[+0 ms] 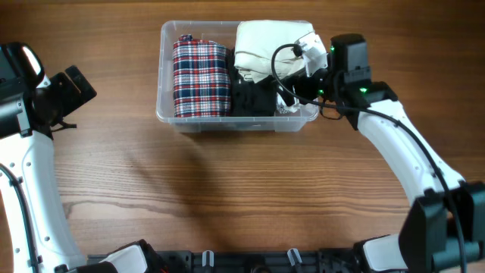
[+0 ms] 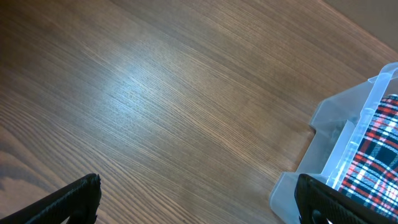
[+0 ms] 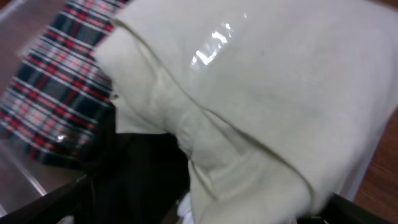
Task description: Pack container
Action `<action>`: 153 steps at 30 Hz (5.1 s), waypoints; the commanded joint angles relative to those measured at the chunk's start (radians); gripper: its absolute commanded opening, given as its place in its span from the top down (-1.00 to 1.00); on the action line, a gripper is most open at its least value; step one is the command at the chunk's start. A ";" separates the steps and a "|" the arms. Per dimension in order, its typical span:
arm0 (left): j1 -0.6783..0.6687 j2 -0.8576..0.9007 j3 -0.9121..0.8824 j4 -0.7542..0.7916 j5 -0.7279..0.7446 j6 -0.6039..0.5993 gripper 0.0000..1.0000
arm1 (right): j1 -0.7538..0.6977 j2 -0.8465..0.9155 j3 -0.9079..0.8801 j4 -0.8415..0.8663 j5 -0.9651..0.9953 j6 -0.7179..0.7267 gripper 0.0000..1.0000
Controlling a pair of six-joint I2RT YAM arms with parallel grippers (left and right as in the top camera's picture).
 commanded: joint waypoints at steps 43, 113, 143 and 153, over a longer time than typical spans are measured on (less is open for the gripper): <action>0.006 0.004 -0.002 0.003 0.008 -0.009 -1.00 | 0.069 0.468 0.591 -0.332 0.138 -0.027 -0.99; 0.006 0.000 -0.002 0.003 0.008 -0.009 -0.99 | -0.125 0.020 0.838 -0.784 0.491 -0.047 -1.00; -0.386 -1.101 -1.025 0.936 0.247 -0.013 -1.00 | -0.122 0.020 0.838 -0.784 0.491 -0.047 -1.00; -0.365 -1.284 -1.256 1.001 0.168 -0.013 -0.99 | -0.122 0.020 0.838 -0.784 0.491 -0.047 -0.99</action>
